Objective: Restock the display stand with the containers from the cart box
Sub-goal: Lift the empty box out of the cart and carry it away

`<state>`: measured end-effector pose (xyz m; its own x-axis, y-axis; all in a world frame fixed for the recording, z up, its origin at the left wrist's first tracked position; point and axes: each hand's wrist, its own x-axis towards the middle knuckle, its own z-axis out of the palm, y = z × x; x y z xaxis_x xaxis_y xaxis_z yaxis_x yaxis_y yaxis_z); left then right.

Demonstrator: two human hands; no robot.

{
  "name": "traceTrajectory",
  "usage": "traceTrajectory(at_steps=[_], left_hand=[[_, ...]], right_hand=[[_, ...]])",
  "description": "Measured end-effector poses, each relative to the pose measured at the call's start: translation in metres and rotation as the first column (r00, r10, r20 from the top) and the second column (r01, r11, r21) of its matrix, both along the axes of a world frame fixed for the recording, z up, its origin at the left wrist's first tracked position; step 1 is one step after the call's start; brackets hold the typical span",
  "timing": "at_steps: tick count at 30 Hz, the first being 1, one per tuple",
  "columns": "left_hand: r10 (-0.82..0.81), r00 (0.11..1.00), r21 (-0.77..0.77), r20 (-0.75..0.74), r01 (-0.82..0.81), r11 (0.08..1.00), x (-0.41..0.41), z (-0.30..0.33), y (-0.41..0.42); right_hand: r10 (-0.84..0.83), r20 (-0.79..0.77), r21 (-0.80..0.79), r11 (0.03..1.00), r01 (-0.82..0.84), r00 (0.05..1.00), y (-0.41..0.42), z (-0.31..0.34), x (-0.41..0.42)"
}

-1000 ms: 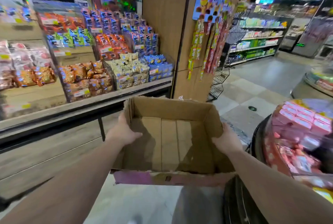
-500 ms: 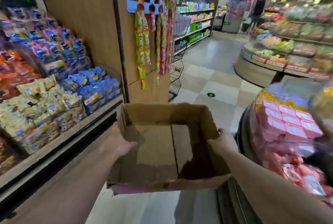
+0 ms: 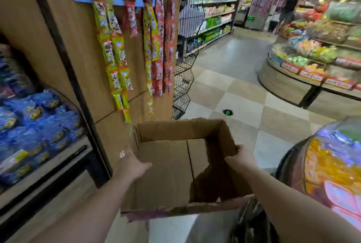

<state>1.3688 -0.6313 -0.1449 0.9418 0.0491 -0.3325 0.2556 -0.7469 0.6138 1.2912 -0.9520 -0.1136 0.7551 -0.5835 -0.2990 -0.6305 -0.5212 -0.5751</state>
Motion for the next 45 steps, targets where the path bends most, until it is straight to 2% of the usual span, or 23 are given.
traceTrajectory(at_steps=[7, 11, 15, 18, 21, 25, 29, 32, 37, 42, 45], left_hand=[[0.069, 0.998, -0.131, 0.006, -0.068, 0.989, 0.161, -0.028, -0.111], [-0.006, 0.999, -0.065, 0.038, 0.009, 0.998, 0.271, -0.041, -0.184], [-0.019, 0.999, -0.116, -0.031, 0.015, 0.993, 0.377, -0.051, -0.246], [0.009, 0.998, -0.157, -0.065, -0.019, 0.987, 0.431, -0.053, -0.278], [0.062, 0.989, -0.164, -0.136, -0.084, 0.983, 0.465, -0.077, -0.296], [0.148, 0.965, -0.128, -0.217, -0.179, 0.975, 0.494, -0.105, -0.329], [0.281, 0.919, -0.124, -0.278, -0.325, 0.938, 0.528, -0.139, -0.385], [0.38, 0.861, -0.076, -0.339, -0.427, 0.901, 0.551, -0.161, -0.434], [0.509, 0.767, -0.03, -0.39, -0.563, 0.826, 0.576, -0.189, -0.491], [0.577, 0.7, -0.005, -0.42, -0.638, 0.77, 0.605, -0.227, -0.519], [0.599, 0.68, -0.01, -0.422, -0.665, 0.747, 0.621, -0.271, -0.523]], right_hand=[[-0.022, -0.011, 0.012, 1.0, 0.022, 1.0, -0.106, 0.002, 0.159], [-0.053, -0.009, -0.039, 0.998, 0.052, 0.999, -0.166, -0.005, 0.261], [-0.111, -0.034, -0.095, 0.99, 0.107, 0.993, -0.223, -0.006, 0.358], [-0.101, -0.044, -0.072, 0.993, 0.098, 0.994, -0.262, -0.004, 0.426], [-0.041, -0.087, -0.07, 0.997, 0.035, 0.995, -0.291, -0.009, 0.488], [0.047, -0.168, -0.035, 0.998, -0.054, 0.985, -0.327, -0.046, 0.579], [0.211, -0.243, 0.001, 0.976, -0.218, 0.947, -0.378, -0.091, 0.67], [0.349, -0.314, -0.015, 0.928, -0.372, 0.883, -0.423, -0.129, 0.73], [0.438, -0.405, -0.069, 0.861, -0.505, 0.803, -0.489, -0.21, 0.804], [0.479, -0.414, -0.002, 0.85, -0.527, 0.774, -0.507, -0.264, 0.848], [0.526, -0.391, -0.004, 0.819, -0.573, 0.755, -0.497, -0.285, 0.867]])
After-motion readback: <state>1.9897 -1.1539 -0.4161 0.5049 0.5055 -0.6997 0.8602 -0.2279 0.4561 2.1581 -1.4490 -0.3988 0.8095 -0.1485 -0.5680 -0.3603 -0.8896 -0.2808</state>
